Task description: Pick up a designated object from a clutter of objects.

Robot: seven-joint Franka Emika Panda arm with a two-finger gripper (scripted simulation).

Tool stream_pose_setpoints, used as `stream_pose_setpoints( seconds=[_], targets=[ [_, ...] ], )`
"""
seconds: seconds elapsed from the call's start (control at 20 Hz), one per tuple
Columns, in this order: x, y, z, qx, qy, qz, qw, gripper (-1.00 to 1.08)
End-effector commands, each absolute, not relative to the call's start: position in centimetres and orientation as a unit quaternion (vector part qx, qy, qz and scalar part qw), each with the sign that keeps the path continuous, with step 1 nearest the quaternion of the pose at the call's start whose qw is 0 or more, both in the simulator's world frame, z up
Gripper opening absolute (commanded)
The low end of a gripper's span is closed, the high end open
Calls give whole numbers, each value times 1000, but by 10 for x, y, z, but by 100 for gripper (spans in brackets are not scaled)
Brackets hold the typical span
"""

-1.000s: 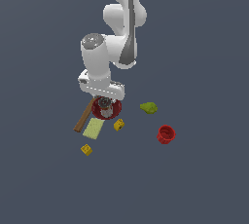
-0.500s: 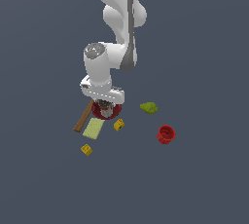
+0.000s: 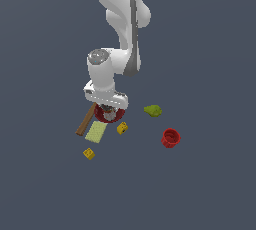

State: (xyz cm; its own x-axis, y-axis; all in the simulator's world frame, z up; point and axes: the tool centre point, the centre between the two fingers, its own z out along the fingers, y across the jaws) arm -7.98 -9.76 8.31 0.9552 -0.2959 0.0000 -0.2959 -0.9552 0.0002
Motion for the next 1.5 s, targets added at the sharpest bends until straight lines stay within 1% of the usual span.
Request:
stream_pose_setpoints(
  seconds=[0.0, 0.45, 0.75, 1.1, 1.45],
  targets=[
    [-80, -98, 82, 989, -150, 0, 0, -100],
    [-80, -98, 84, 989, -150, 0, 0, -100],
    [-81, -99, 98, 989, -150, 0, 0, -100],
    [-84, -103, 135, 989, -150, 0, 0, -100],
    [-88, -110, 194, 989, -150, 0, 0, -100]
  ],
)
